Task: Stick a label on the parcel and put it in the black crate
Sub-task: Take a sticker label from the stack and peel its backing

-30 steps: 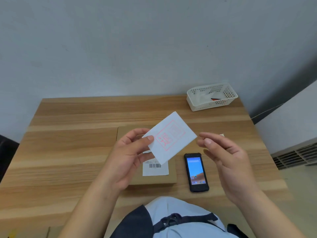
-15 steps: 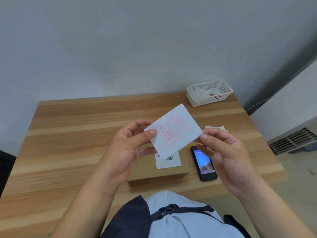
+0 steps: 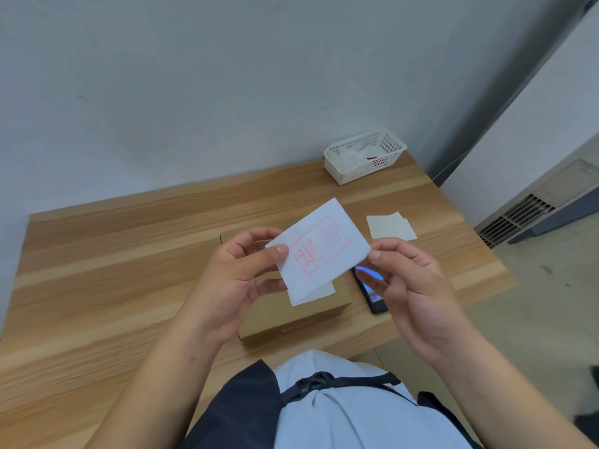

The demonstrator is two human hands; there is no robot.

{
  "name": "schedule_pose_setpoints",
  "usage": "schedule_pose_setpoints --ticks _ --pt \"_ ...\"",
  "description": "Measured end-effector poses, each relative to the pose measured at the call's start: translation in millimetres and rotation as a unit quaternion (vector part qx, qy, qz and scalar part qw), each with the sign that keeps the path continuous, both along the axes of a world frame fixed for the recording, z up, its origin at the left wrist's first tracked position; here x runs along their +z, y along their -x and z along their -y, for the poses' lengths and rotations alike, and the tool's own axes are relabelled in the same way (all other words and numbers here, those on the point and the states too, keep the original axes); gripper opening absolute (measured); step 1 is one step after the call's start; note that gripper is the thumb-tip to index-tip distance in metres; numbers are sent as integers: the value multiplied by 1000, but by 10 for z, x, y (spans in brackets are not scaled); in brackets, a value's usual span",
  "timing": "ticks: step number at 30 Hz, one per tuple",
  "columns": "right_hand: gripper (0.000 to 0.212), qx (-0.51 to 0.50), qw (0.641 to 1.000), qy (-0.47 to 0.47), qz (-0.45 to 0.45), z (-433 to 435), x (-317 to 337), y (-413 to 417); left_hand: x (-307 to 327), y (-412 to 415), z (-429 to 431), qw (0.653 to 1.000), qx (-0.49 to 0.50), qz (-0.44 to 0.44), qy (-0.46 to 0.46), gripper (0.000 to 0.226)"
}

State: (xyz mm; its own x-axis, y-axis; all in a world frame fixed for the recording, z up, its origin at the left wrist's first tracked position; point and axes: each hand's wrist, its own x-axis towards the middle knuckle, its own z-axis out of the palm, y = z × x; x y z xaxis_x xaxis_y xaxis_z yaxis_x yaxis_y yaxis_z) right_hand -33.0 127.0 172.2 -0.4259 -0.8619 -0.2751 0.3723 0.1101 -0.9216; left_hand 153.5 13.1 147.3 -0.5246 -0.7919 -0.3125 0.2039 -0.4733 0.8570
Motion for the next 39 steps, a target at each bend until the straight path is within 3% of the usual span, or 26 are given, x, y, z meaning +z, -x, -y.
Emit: schedule_pose_setpoints --ticks 6,16,18,20,22,25,28,39 --pt "8 -8 1000 10 -13 -41 1 -85 -59 28 -11 999 -16 26 -18 15" --pt "13 -25 998 21 -49 -66 19 -162 -117 72 -46 996 -42 81 -12 18" --pt "10 -26 998 20 -60 -44 15 -189 -140 67 -77 988 -38 134 64 28" --pt "13 -32 997 20 -65 -15 4 -223 -87 44 -111 960 -17 194 199 36" --pt "13 -30 997 23 -69 13 -10 -254 10 29 -123 934 -7 179 308 29" --pt "10 -15 996 35 -82 49 -24 -300 147 46 -193 915 -29 143 376 17" --pt "25 3 994 50 -97 80 -33 -354 181 77 -263 915 -41 152 372 17" --pt "29 -3 991 42 -127 111 -45 -425 107 64 -223 950 -38 124 283 5"
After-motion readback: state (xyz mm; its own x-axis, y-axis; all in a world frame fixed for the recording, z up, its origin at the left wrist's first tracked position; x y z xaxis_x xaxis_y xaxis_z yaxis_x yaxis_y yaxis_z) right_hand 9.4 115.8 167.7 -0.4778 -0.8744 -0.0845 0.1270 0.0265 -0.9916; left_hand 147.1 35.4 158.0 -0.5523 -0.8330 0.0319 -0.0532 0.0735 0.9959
